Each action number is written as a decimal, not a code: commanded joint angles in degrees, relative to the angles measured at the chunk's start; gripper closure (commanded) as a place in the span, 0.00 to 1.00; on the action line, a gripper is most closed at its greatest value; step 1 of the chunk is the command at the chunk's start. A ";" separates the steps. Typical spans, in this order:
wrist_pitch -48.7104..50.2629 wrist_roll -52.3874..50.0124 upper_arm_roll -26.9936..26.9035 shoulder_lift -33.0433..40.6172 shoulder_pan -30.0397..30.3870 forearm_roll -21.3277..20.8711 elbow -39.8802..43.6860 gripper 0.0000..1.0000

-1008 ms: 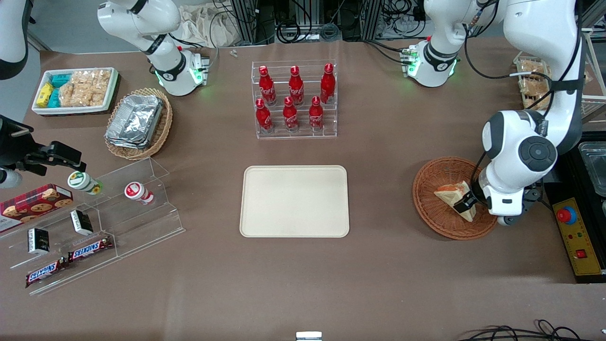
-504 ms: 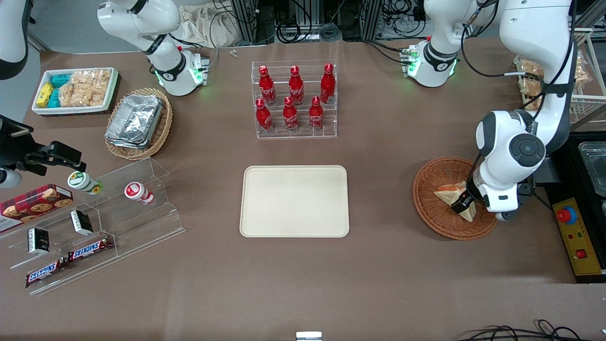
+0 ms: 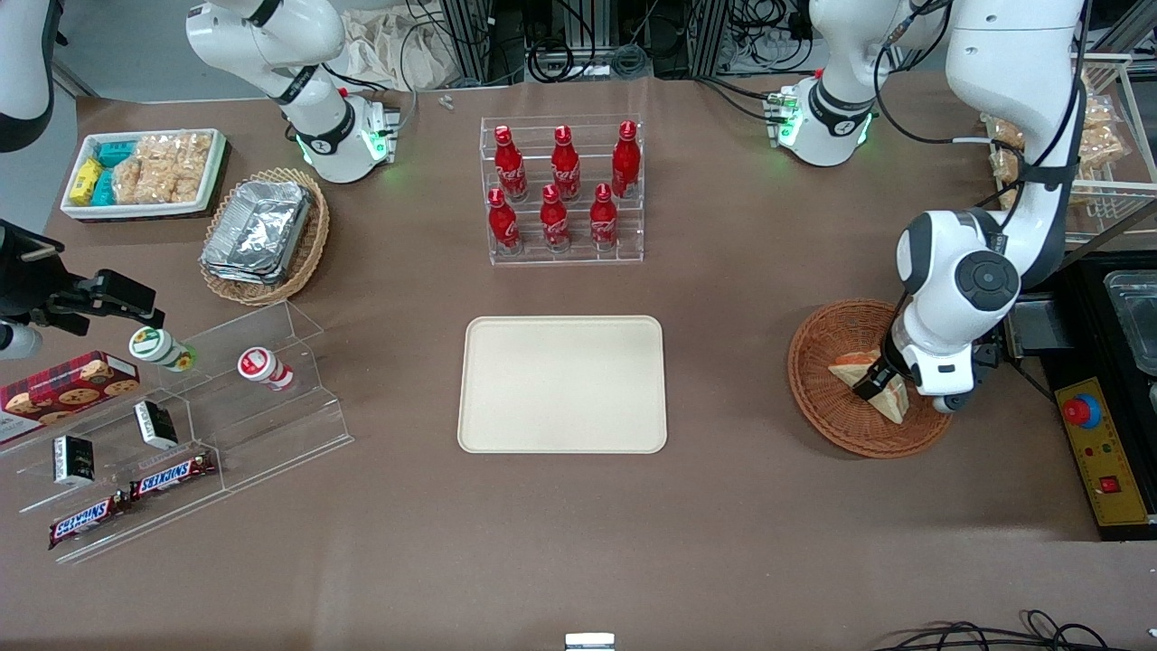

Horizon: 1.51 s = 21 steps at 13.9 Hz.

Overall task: Place sandwich from basket to tray
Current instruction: 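Lower the open left gripper around the sandwich in the basket, then close the left gripper on the sandwich and lift it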

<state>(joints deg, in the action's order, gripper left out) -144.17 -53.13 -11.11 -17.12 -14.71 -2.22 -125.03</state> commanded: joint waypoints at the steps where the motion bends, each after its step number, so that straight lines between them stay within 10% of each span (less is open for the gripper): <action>1: -2.61 -1.54 -0.05 -0.80 -0.49 -1.03 -1.27 0.00; 5: -2.52 -1.01 0.04 -1.16 -0.76 -1.20 -0.66 0.10; 7: -2.35 0.74 0.04 -1.08 -0.67 -2.08 -0.74 0.57; 10: -2.26 0.14 0.04 -1.07 -0.76 -2.17 -0.39 0.78; 21: 33.39 15.74 0.91 -1.07 -0.93 -2.26 26.64 0.91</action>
<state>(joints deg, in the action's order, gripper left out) -117.45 -41.72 -10.64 -17.97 -15.24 -3.44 -105.61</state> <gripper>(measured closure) 0.837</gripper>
